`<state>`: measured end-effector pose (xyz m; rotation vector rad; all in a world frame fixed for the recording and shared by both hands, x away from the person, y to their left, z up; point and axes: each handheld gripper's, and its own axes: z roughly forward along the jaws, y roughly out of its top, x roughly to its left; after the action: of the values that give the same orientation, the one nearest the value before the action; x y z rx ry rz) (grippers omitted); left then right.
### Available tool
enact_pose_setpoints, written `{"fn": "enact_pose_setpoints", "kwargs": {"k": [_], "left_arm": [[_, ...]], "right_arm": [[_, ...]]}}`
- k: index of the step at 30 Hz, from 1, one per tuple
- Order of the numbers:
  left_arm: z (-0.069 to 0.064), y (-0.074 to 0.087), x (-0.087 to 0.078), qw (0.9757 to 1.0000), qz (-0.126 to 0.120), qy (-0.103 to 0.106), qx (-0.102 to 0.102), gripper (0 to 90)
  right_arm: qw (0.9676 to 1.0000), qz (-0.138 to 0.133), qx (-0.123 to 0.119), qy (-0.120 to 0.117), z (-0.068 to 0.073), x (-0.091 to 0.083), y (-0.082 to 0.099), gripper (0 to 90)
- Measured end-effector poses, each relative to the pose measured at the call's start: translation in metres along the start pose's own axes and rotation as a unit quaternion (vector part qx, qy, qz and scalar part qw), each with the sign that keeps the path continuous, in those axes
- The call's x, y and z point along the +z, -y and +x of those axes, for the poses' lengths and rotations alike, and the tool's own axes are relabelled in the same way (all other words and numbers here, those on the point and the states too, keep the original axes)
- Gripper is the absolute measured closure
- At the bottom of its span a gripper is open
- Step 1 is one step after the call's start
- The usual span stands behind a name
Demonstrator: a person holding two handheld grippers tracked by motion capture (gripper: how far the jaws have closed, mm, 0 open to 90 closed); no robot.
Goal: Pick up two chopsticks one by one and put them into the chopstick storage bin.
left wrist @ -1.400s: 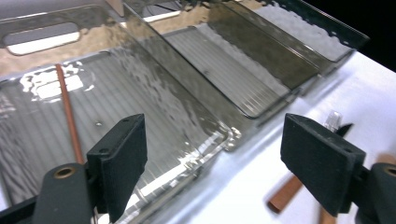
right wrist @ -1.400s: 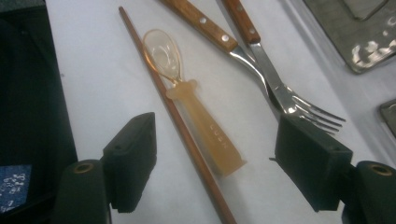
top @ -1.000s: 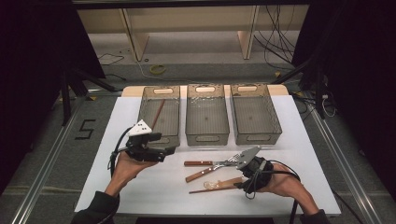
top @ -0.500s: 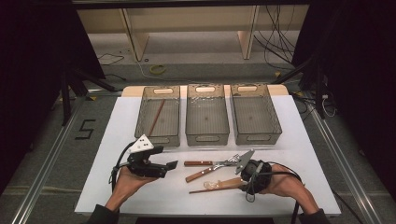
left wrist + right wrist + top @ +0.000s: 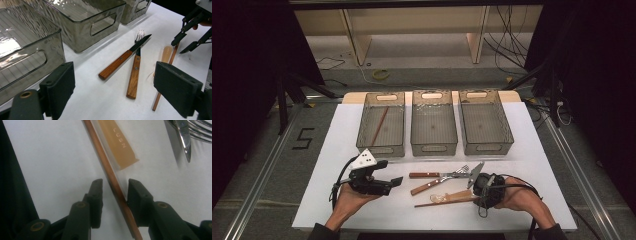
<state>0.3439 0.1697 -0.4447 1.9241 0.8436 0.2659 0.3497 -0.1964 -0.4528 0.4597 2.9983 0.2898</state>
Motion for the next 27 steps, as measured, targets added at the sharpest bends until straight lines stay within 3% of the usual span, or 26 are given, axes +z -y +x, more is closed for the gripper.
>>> {"fn": "enact_pose_setpoints", "kwargs": {"k": [5,16,18,27], "left_arm": [[0.000,0.001,0.001,1.0000,0.002,0.001,-0.001,16.8],[0.000,0.001,0.002,1.0000,0.005,0.003,0.002,16.9],[0.000,0.001,0.002,1.0000,0.006,0.003,0.003,16.9],[-0.001,0.001,0.004,0.9999,0.009,0.007,0.005,17.1]], "right_arm": [[0.9999,0.013,-0.005,-0.003,-0.001,0.003,-0.001,70.3],[0.9979,0.037,-0.053,-0.007,0.007,0.004,-0.007,82.1],[0.9966,0.033,-0.075,-0.004,0.008,0.004,-0.007,83.3],[0.9948,0.026,-0.098,-0.007,0.013,0.001,-0.006,84.6]]}}
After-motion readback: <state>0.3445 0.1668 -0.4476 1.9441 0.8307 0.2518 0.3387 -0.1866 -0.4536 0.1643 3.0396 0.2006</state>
